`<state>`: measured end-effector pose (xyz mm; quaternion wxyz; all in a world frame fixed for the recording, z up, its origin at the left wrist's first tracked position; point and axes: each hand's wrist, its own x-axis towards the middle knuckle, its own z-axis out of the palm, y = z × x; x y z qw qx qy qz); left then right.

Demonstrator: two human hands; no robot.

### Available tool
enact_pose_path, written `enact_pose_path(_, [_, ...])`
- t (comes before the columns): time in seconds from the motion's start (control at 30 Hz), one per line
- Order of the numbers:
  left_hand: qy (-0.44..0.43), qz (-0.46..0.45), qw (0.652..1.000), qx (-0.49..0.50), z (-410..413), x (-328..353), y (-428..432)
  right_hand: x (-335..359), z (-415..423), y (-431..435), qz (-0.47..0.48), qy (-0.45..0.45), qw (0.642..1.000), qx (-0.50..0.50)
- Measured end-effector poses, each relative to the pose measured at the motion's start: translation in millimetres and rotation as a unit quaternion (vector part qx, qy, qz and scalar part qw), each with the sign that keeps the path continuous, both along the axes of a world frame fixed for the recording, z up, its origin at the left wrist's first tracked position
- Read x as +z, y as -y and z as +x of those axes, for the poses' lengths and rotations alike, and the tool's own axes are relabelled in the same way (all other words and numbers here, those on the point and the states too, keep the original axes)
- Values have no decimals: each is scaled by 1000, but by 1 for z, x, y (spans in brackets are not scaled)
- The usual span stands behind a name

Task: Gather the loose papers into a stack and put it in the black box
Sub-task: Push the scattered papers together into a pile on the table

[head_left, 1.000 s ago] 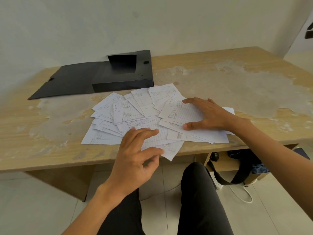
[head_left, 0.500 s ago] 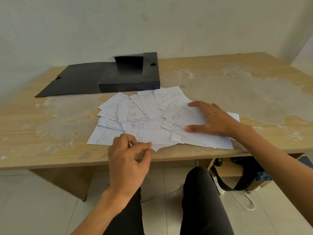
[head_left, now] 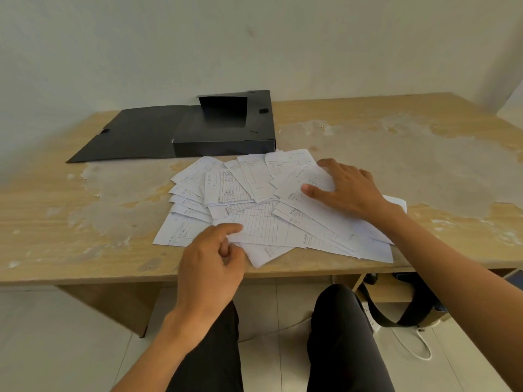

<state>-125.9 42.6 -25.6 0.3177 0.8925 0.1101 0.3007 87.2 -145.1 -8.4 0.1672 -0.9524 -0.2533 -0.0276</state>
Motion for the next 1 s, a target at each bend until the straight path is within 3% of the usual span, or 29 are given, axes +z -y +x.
enact_pose_path(0.1, [8, 43, 995, 90, 3, 8, -13, -3, 4, -14, -4, -8, 1000, 3])
enact_pose_path(0.2, [-76, 54, 983, 158, 18, 11, -39, -6, 4, -21, 4, -3, 1000, 21])
enact_pose_path(0.37, [-258, 68, 960, 85, 35, 10, -50, -9, 2, -23, 21, 7, 997, 68])
enact_pose_path(0.5, [-230, 112, 962, 97, 36, 12, -52, -10, 1, -25, 16, 20, 999, 48])
enact_pose_path(0.7, [-273, 168, 946, 50, 53, 19, -66, -8, 4, -35, -3, 17, 999, 50])
enact_pose_path(0.87, [-246, 62, 967, -6, 58, 18, -64, -10, 6, -40, 2, 8, 996, 89])
enact_pose_path(1.0, [-181, 48, 982, 0, 55, 9, -64, -11, 7, -41, 10, 9, 997, 75])
